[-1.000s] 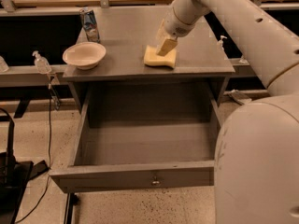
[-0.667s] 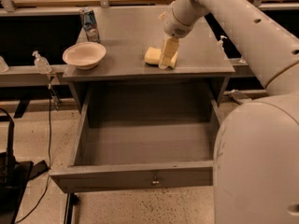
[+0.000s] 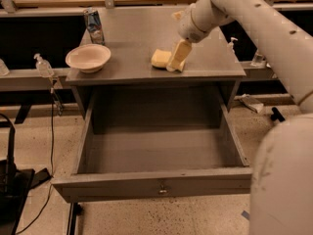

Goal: Pick sponge from top drawer and place on counter

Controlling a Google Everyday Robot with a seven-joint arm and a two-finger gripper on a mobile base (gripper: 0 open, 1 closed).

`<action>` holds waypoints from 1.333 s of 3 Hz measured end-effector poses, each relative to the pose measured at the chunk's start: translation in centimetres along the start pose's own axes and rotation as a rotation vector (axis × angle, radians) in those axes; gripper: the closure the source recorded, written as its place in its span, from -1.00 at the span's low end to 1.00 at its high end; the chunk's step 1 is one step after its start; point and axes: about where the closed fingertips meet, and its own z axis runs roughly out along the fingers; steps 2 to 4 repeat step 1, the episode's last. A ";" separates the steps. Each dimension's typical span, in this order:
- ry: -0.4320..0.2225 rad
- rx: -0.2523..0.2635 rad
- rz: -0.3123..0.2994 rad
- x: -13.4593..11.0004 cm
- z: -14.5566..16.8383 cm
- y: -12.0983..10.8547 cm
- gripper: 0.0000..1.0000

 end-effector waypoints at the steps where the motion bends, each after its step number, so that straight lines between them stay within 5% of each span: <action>1: -0.066 0.100 0.045 0.5 -1.5 -1.7 -1.00; 4: -0.066 0.100 0.045 0.5 -1.5 -1.7 -1.00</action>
Offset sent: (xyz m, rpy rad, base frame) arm 0.0000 0.0000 0.0000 0.0000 0.0000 0.0000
